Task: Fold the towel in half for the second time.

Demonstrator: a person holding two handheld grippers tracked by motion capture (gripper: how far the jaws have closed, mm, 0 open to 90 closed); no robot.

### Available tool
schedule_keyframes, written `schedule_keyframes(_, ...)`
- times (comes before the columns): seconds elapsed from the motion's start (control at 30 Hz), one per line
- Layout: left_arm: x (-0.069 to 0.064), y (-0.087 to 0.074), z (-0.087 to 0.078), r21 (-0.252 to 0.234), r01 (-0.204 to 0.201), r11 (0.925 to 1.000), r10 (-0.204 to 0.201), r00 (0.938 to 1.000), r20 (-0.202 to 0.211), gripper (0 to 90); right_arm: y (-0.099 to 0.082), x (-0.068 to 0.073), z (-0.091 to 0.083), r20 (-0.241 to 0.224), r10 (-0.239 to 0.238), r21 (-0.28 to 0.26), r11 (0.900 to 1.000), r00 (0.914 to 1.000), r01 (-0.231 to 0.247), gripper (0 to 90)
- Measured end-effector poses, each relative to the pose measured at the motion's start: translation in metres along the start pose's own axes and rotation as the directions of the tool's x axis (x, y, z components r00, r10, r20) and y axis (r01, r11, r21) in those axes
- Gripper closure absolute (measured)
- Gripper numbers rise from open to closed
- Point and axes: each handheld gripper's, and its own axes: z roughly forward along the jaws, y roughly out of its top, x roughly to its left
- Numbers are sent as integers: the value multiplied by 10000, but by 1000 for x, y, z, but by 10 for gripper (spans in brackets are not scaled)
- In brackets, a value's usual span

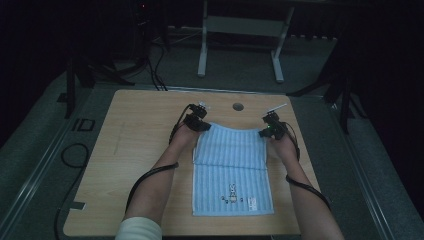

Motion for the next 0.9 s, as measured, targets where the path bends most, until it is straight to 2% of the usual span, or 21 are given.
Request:
schedule_keyframes(0.03,0,5,-14,-375,-14,9993,11,10000,-78,871,3,-1,-5,-47,32,-156,9999,10000,-32,843)
schedule_keyframes(0.07,1,8,-21,-503,84,9987,-78,9999,132,872,5,-2,-11,-104,78,-299,9995,9999,-81,843)
schedule_keyframes(0.13,0,14,-36,-714,-113,9974,108,9999,-68,871,12,-1,-23,-247,3,-554,9985,9997,-17,843)
schedule_keyframes(0.17,-1,17,-43,-784,-163,9968,164,9999,4,871,15,-1,-30,-207,-71,-691,9976,9998,57,843)
schedule_keyframes(0.23,-3,24,-60,-1076,-402,9934,377,9990,-249,871,23,-2,-44,-239,-116,-1030,9946,9996,91,843)
schedule_keyframes(0.27,-3,28,-69,-1263,-460,9909,441,9989,-177,871,27,-3,-52,-223,-108,-1282,9917,9997,78,843)
schedule_keyframes(0.3,-3,28,-69,-1263,-460,9909,441,9989,-177,870,31,-3,-60,-211,-54,-1447,9895,9998,23,842)
schedule_keyframes(0.33,-5,37,-88,-1636,-651,9844,604,9976,-338,870,36,-4,-68,-244,-46,-1632,9866,9997,6,842)
schedule_keyframes(0.37,-6,42,-96,-1729,-744,9821,682,9968,-414,870,41,-5,-76,-222,-45,-1794,9838,9997,5,843)
schedule_keyframes(0.57,-11,65,-140,-2304,-1220,9654,1038,9906,-896,869,71,-2,-122,73,-395,-2769,9601,9992,400,841)
schedule_keyframes(0.6,-11,65,-140,-2304,-1220,9654,1038,9906,-896,869,71,-2,-122,73,-395,-2769,9601,9992,400,841)
schedule_keyframes(0.63,-11,65,-140,-2304,-1220,9654,1038,9906,-896,869,75,0,-129,167,-489,-2898,9557,9987,517,841)
schedule_keyframes(0.67,-11,66,-152,-2562,-1275,9582,1060,9897,-959,869,80,4,-142,327,-732,-3113,9470,9968,797,839)
schedule_keyframes(0.73,-11,62,-156,-2714,-1055,9567,907,9936,-668,869,82,7,-154,345,-953,-3287,9390,9949,1014,838)
schedule_keyframes(0.8,-12,58,-157,-2736,-1053,9561,910,9938,-643,868,78,11,-161,222,-1148,-3470,9307,9931,1153,836)
schedule_keyframes(0.83,-13,50,-157,-2782,-925,9561,890,9957,-254,868,74,13,-162,144,-1209,-3470,9304,9926,1183,836)
schedule_keyframes(0.9,-17,39,-156,-2724,-1054,9564,1052,9943,-154,868,64,15,-162,20,-1356,-3535,9267,9908,1275,835)
